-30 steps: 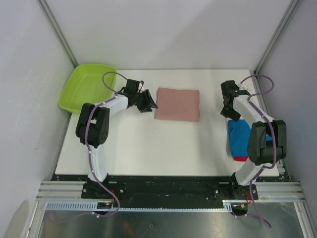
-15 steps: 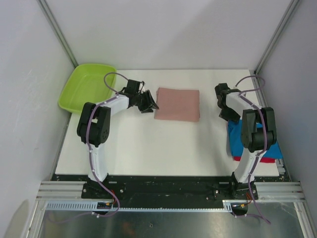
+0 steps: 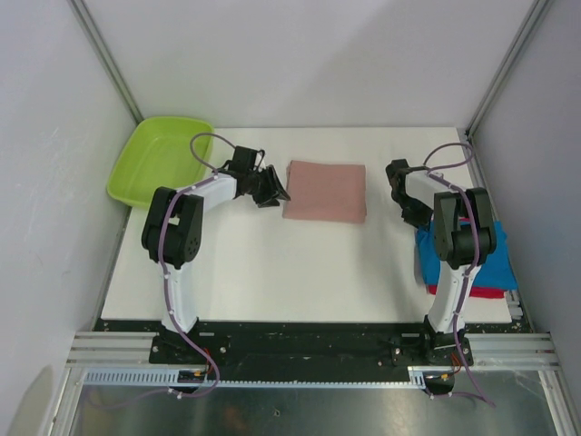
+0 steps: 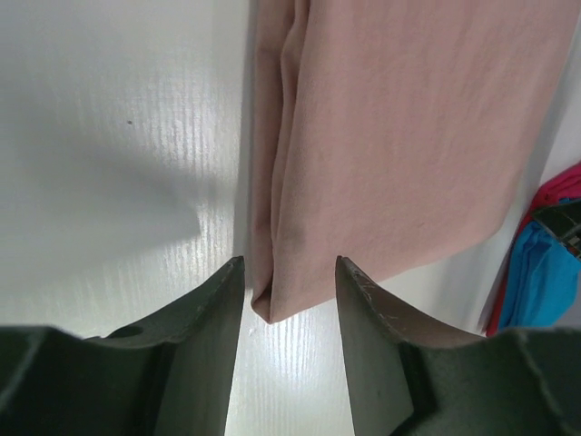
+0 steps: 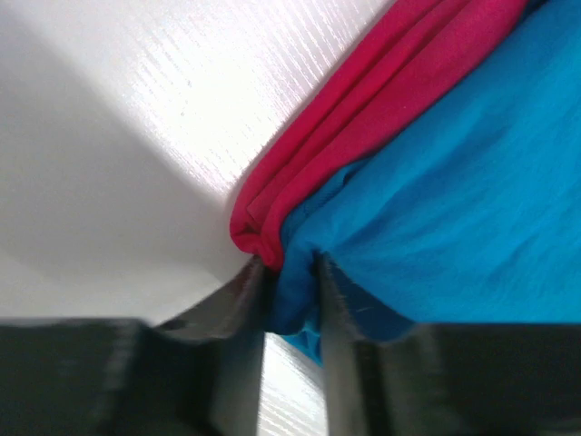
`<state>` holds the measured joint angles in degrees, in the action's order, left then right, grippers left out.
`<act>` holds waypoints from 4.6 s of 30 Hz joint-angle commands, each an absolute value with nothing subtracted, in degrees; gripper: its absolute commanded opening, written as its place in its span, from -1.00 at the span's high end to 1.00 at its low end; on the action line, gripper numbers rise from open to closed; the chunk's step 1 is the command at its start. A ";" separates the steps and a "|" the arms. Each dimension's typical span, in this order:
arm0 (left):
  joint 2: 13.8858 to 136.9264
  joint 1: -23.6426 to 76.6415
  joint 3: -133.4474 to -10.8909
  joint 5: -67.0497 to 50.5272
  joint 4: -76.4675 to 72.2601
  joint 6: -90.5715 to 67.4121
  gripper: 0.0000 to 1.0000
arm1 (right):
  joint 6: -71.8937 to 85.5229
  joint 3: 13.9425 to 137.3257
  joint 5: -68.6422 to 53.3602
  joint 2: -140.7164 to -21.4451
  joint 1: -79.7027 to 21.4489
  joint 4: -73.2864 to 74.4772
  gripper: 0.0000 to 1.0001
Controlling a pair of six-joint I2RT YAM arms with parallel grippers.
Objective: Fold and stack the t-shirts
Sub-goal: Put the neatly folded tshirt into the corner of the board with both arms
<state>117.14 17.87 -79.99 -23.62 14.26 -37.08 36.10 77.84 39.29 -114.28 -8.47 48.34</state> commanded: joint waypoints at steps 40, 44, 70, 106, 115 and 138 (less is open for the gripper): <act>108.59 20.55 -68.86 -7.32 13.80 -44.29 1.00 | 36.27 84.11 28.80 -110.47 -10.09 45.34 1.00; 104.86 18.73 -64.39 -5.72 14.15 -43.91 1.00 | 37.64 86.85 27.27 -111.09 -10.92 45.78 1.00; 89.10 8.72 -47.21 -3.20 19.27 -39.01 1.00 | 48.19 111.61 18.58 -126.53 -15.88 49.44 1.00; 94.69 7.38 -52.03 -4.24 21.88 -35.51 1.00 | 26.16 97.08 -23.63 -127.22 -21.50 15.48 -0.45; 95.68 5.26 -56.31 -2.25 24.12 -34.88 1.00 | 24.75 97.76 -21.28 -129.62 -22.80 15.13 -0.45; 96.38 3.35 -58.95 -2.59 25.55 -34.22 1.00 | 28.75 95.19 -15.46 -130.27 -26.57 16.93 -0.34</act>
